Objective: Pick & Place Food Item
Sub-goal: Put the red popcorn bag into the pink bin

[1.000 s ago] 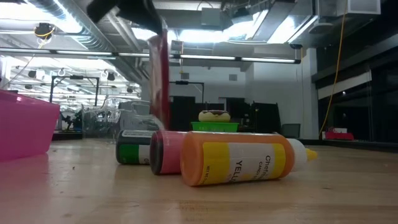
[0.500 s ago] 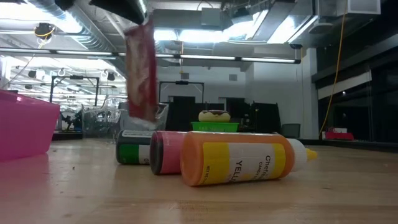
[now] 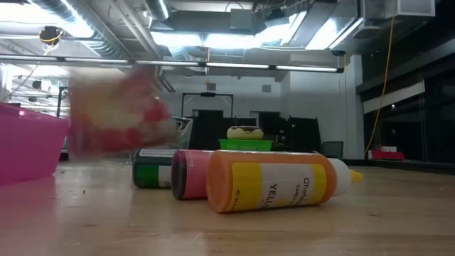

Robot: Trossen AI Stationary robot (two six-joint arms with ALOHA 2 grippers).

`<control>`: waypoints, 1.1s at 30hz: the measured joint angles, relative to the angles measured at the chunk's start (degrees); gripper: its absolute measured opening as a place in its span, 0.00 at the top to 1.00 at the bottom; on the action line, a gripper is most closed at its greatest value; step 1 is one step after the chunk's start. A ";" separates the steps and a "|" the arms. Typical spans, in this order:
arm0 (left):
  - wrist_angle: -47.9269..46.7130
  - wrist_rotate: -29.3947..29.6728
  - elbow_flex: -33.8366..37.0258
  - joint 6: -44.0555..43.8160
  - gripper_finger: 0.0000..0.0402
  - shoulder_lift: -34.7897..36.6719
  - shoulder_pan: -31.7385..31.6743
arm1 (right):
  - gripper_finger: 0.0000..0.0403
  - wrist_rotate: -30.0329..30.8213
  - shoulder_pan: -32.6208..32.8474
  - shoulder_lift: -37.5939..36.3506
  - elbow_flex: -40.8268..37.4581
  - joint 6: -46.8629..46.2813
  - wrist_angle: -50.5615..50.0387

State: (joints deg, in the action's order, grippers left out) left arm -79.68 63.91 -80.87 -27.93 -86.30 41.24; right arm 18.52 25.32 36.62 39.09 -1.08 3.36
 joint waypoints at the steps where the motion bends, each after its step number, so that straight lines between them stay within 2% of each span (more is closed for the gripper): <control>1: -1.48 -0.72 -0.18 -1.87 1.00 0.00 0.57 | 0.44 0.00 0.00 0.02 0.00 0.00 0.00; 8: -8.30 -3.67 -1.66 -10.26 1.00 0.00 3.99 | 0.44 -0.05 0.00 0.04 0.00 -0.77 0.00; 21: -7.99 -15.62 -1.61 -8.84 1.00 0.00 2.83 | 0.44 -0.11 0.01 0.04 0.00 -0.99 0.00; 27: 0.11 -20.86 -1.61 -5.76 0.96 -0.02 0.40 | 0.44 0.03 0.02 0.06 0.00 -1.69 1.28; 33: 14.08 -22.49 -0.38 -3.60 0.81 -0.07 -1.34 | 0.44 -0.15 0.02 0.07 0.00 -5.92 2.12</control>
State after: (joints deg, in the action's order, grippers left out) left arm -65.60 41.43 -81.25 -31.53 -86.37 39.90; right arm 18.37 25.34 36.69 39.09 -7.00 5.48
